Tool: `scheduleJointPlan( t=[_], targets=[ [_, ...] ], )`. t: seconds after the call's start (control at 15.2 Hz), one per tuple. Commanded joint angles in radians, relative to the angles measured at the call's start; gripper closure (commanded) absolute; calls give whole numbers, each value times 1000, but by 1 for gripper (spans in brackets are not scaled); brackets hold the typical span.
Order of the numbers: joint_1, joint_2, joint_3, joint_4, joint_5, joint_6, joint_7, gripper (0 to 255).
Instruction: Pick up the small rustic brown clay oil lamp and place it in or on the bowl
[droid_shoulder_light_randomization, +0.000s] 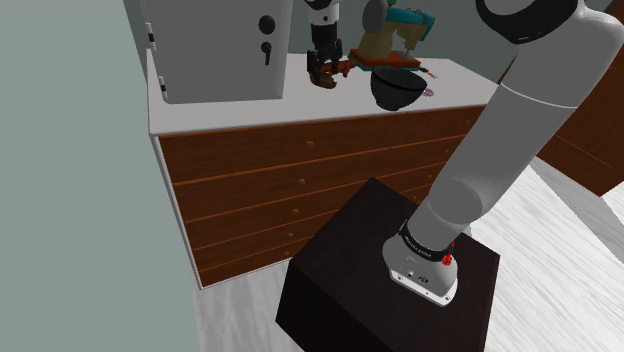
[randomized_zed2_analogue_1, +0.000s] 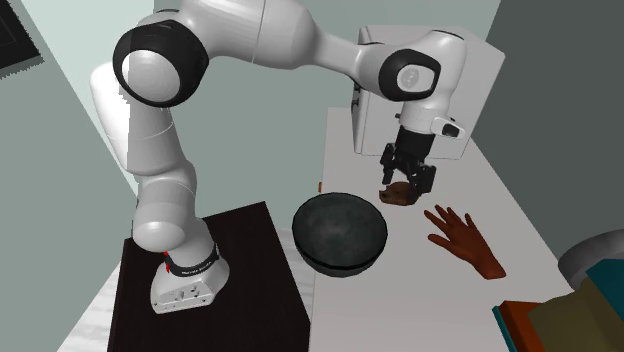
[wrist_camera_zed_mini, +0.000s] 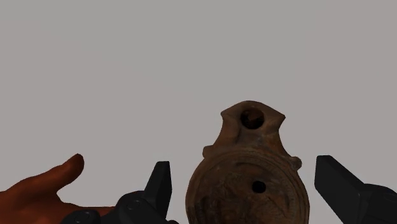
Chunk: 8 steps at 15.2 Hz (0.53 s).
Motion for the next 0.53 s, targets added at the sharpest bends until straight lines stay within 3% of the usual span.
scheduleJointPlan(
  t=[0.0,0.26,0.33,0.46],
  targets=[
    [0,0,0,-2,0,3,0,0],
    [0,0,0,-2,0,3,0,0],
    [0,0,0,-2,0,3,0,255],
    [0,0,0,-2,0,3,0,255]
  ],
)
